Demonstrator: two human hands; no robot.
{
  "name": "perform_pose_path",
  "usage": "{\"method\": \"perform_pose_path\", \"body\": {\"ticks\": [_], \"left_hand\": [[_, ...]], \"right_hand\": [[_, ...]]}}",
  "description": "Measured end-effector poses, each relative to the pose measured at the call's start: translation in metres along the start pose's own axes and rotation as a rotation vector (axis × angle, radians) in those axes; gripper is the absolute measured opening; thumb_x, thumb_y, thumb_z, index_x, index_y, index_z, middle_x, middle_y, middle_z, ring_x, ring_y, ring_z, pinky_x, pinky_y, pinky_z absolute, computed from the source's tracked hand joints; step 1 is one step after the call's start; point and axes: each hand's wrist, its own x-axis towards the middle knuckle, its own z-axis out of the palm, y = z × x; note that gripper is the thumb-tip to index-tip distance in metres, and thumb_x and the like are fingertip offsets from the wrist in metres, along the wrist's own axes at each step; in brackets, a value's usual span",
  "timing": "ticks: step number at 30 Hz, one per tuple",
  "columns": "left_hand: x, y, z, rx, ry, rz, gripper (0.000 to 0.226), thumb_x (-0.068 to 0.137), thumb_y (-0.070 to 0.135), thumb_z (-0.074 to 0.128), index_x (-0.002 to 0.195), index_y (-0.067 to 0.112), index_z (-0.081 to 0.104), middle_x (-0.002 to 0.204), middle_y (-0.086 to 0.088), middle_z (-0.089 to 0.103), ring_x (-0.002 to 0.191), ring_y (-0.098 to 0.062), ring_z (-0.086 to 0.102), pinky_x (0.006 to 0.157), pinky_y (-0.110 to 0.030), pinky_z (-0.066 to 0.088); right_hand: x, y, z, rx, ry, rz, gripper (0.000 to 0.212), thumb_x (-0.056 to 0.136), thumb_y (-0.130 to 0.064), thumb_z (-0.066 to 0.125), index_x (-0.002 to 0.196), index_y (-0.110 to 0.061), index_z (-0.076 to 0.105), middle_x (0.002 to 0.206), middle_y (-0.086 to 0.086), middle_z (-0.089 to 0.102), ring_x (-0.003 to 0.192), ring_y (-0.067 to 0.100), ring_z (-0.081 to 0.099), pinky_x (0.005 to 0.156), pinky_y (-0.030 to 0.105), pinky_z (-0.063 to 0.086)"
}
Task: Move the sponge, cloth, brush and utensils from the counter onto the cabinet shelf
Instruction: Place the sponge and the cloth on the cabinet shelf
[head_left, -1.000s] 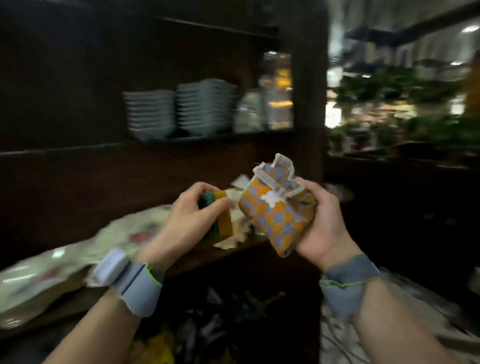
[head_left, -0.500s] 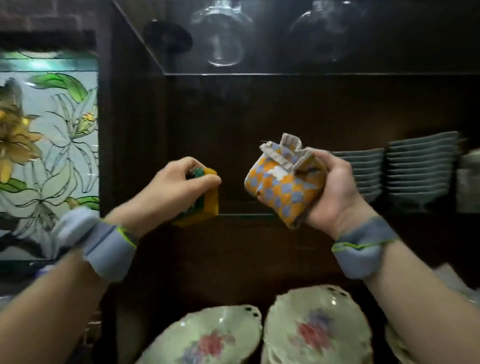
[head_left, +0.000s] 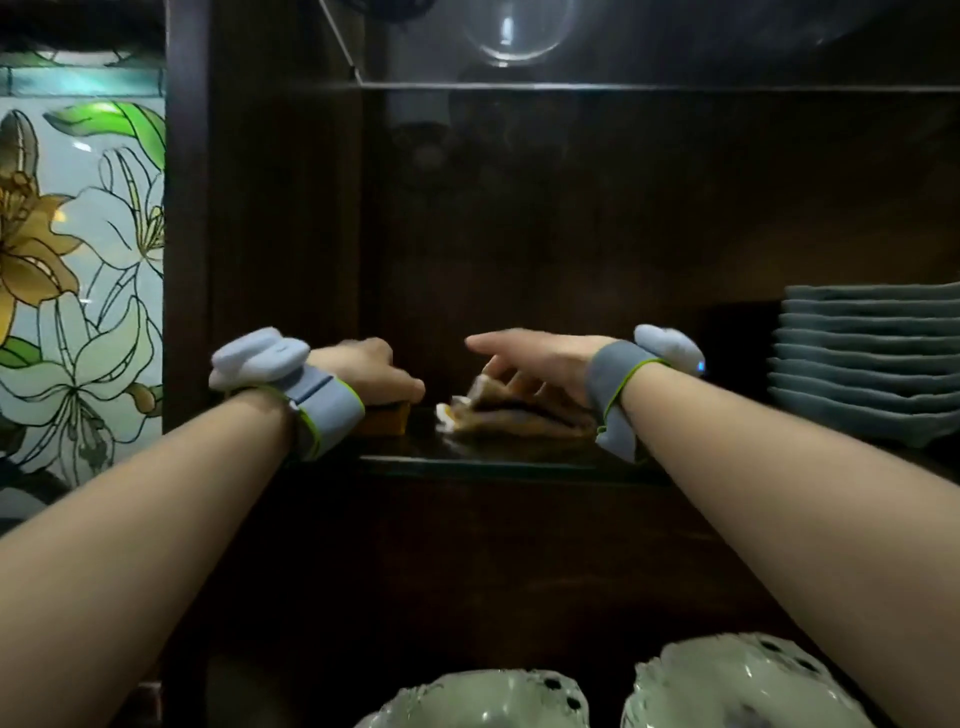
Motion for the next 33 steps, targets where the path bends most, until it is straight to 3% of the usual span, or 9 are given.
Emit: {"method": "perform_pose_path", "body": {"ticks": [2,7,12,15,18,21,24,28,33], "left_hand": [[0.001,0.002,-0.003,0.084,0.028,0.001,0.053,0.080,0.056,0.057,0.108,0.012,0.065,0.117,-0.013,0.063,0.102,-0.029,0.062,0.080,-0.032,0.049],[-0.020,0.012,-0.011,0.046,0.157,0.226,0.039,0.084,0.052,0.057,0.100,0.019,0.068,0.102,-0.005,0.066,0.090,-0.022,0.061,0.071,-0.032,0.050],[-0.036,0.041,0.005,-0.024,-0.247,0.559,0.042,0.085,0.043,0.061,0.124,0.031,0.058,0.114,0.004,0.064,0.100,-0.016,0.062,0.086,-0.031,0.052],[-0.032,0.043,0.005,0.192,-0.006,0.681,0.018,0.084,0.044,0.061,0.096,0.031,0.067,0.085,0.009,0.062,0.080,-0.013,0.062,0.058,-0.028,0.047],[-0.032,0.031,-0.001,0.344,0.114,0.739,0.013,0.083,0.049,0.061,0.083,0.035,0.061,0.075,0.013,0.052,0.074,-0.009,0.055,0.051,-0.022,0.035],[-0.034,0.019,-0.012,0.242,-0.045,0.700,0.027,0.085,0.052,0.057,0.094,0.029,0.070,0.083,0.012,0.065,0.081,-0.011,0.062,0.064,-0.026,0.049],[-0.035,-0.002,-0.035,0.035,0.051,0.579,0.032,0.091,0.043,0.054,0.116,0.030,0.069,0.106,0.007,0.070,0.099,-0.012,0.064,0.080,-0.024,0.047],[-0.030,-0.023,-0.036,0.357,-0.194,0.322,0.043,0.087,0.041,0.060,0.127,0.025,0.060,0.121,-0.001,0.065,0.108,-0.019,0.062,0.094,-0.033,0.049],[-0.014,-0.034,-0.021,0.400,-0.123,0.303,0.049,0.080,0.020,0.060,0.128,0.027,0.057,0.126,-0.004,0.061,0.108,-0.023,0.061,0.095,-0.041,0.051]], "right_hand": [[-0.011,-0.008,0.008,-0.330,-0.040,0.004,0.067,0.091,-0.068,0.027,0.134,-0.023,0.052,0.118,0.005,0.048,0.115,0.030,0.047,0.088,0.038,0.036],[-0.014,-0.004,-0.008,-0.526,0.078,-0.089,0.054,0.095,-0.057,0.032,0.127,-0.024,0.060,0.134,0.005,0.055,0.120,0.028,0.052,0.099,0.043,0.043],[-0.018,0.028,-0.034,-0.618,0.055,-0.107,0.028,0.092,-0.024,0.052,0.114,-0.031,0.067,0.112,0.002,0.064,0.106,0.022,0.058,0.082,0.035,0.052],[-0.023,0.035,-0.031,-0.527,0.027,-0.135,0.028,0.095,-0.026,0.050,0.118,-0.029,0.066,0.110,0.001,0.065,0.103,0.019,0.059,0.073,0.028,0.048],[-0.025,0.027,-0.022,-0.542,0.081,-0.214,0.029,0.096,-0.033,0.048,0.116,-0.027,0.068,0.113,0.001,0.064,0.105,0.019,0.058,0.082,0.030,0.047],[-0.026,0.014,-0.012,-0.598,0.026,-0.219,0.034,0.097,-0.039,0.044,0.117,-0.024,0.068,0.114,-0.002,0.065,0.110,0.017,0.056,0.099,0.036,0.040],[-0.020,0.000,0.002,-0.628,0.093,-0.235,0.049,0.097,-0.050,0.036,0.130,-0.022,0.059,0.133,0.002,0.058,0.125,0.023,0.050,0.108,0.041,0.035],[-0.011,-0.011,0.026,-0.605,-0.084,-0.141,0.067,0.094,-0.064,0.023,0.143,-0.025,0.043,0.149,0.004,0.042,0.137,0.026,0.037,0.109,0.041,0.028],[-0.005,-0.016,0.036,-0.623,-0.174,-0.145,0.065,0.098,-0.055,0.021,0.153,-0.020,0.023,0.160,0.008,0.021,0.148,0.027,0.017,0.115,0.040,0.015]]}}
